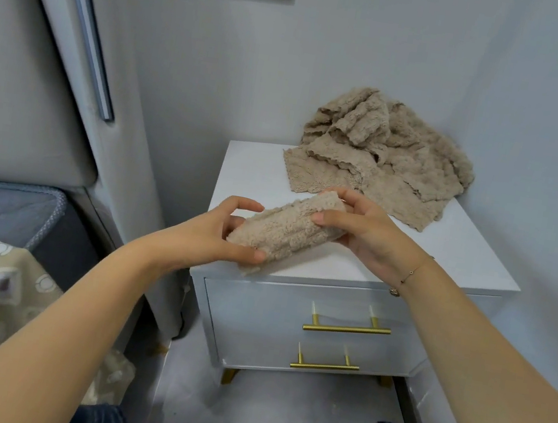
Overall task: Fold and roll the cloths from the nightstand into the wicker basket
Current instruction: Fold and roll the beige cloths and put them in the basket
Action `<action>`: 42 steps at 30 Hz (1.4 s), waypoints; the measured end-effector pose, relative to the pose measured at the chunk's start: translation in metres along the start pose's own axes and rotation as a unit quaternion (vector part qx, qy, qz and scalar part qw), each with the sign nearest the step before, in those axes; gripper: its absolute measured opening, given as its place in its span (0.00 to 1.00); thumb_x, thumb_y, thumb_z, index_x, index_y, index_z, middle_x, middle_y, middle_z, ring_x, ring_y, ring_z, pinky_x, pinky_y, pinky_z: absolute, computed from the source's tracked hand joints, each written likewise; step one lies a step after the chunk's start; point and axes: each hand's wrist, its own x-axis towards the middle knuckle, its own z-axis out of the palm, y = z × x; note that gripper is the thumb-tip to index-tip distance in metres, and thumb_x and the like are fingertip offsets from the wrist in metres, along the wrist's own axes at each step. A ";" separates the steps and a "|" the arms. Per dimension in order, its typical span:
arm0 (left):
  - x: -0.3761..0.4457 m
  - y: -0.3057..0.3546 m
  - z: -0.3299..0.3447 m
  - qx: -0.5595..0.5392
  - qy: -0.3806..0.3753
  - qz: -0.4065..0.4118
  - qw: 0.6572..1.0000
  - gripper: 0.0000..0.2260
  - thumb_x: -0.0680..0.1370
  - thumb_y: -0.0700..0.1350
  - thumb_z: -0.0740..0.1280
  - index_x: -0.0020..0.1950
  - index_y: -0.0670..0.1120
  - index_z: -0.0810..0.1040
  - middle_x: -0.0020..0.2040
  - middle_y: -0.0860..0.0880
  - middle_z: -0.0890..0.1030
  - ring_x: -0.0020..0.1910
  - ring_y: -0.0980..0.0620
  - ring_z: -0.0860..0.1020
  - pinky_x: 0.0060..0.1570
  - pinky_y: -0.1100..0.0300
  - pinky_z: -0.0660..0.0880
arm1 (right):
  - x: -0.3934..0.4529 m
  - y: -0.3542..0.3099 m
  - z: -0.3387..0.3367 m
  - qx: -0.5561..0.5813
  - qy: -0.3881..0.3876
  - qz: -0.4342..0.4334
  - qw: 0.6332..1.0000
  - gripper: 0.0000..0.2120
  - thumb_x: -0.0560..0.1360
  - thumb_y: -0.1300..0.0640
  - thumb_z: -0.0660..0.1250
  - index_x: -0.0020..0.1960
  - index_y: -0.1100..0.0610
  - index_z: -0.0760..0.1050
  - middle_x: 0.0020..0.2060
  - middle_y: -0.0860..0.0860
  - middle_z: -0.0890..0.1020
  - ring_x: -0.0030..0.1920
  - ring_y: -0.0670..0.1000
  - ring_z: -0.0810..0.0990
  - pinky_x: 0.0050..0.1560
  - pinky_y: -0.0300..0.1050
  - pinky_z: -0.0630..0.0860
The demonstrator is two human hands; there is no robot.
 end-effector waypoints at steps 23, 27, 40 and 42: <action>-0.045 0.094 0.178 -0.116 0.088 0.135 0.980 0.08 0.81 0.47 0.63 0.52 0.47 0.82 0.48 0.42 0.83 0.45 0.46 0.82 0.44 0.52 0.81 | -0.176 -0.015 -0.005 0.179 0.340 -0.095 0.918 0.14 0.74 0.58 0.71 0.59 0.56 0.78 0.52 0.53 0.84 0.51 0.50 0.84 0.47 0.46 0.81; -0.064 0.096 0.203 -0.070 0.082 0.134 0.985 0.04 0.78 0.47 0.68 0.49 0.50 0.82 0.45 0.48 0.83 0.42 0.55 0.80 0.45 0.58 0.79 | -0.221 -0.002 -0.010 0.183 0.376 -0.098 0.903 0.13 0.73 0.59 0.71 0.57 0.56 0.79 0.50 0.53 0.85 0.50 0.52 0.84 0.47 0.47 0.81; -0.089 0.099 0.350 0.056 -0.060 0.201 0.976 0.07 0.81 0.50 0.62 0.51 0.53 0.79 0.45 0.57 0.82 0.45 0.64 0.77 0.46 0.71 0.72 | -0.394 0.071 -0.062 0.185 0.540 -0.118 0.813 0.14 0.75 0.57 0.70 0.60 0.54 0.77 0.51 0.48 0.84 0.51 0.47 0.83 0.45 0.41 0.79; -0.085 0.101 0.381 0.079 -0.098 0.198 0.972 0.07 0.81 0.50 0.62 0.53 0.53 0.79 0.47 0.58 0.81 0.47 0.65 0.77 0.45 0.73 0.71 | -0.417 0.086 -0.078 0.205 0.566 -0.111 0.790 0.13 0.75 0.57 0.70 0.59 0.53 0.77 0.51 0.49 0.84 0.51 0.47 0.83 0.42 0.39 0.78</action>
